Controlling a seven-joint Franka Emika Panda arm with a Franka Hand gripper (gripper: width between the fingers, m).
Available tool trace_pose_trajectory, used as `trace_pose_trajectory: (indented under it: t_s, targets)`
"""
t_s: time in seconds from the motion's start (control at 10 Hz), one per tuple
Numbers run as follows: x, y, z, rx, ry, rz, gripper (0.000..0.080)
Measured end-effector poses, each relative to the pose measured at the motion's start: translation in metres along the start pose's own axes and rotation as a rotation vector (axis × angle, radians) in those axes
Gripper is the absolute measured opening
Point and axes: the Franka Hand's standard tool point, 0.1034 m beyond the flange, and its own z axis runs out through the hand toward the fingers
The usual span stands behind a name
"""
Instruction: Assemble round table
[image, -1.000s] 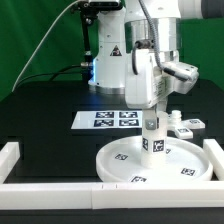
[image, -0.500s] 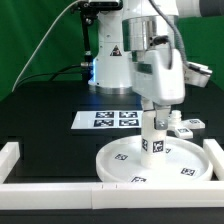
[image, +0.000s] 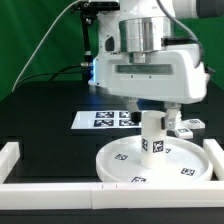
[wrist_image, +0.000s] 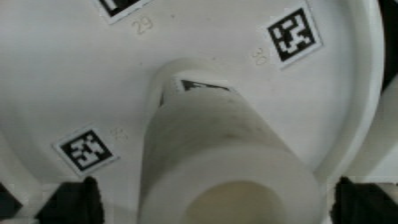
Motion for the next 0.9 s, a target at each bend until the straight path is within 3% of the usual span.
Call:
trace_pose_trajectory:
  t_s: [0.2,0.3,0.4,0.7,0.9]
  targets:
    - [-0.008,-0.007,0.0,-0.012,-0.015,-0.318,0.0649]
    - [-0.019,-0.015,-0.001,-0.018,0.007,-0.344,0.0649]
    - [-0.019,-0.011,-0.001,-0.03,0.014,-0.447,0.0649]
    - [-0.016,-0.009,0.0,-0.049,0.014,-0.667,0.0649]
    - [-0.003,0.002,0.0,-0.061,0.043,-0.88,0.0649]
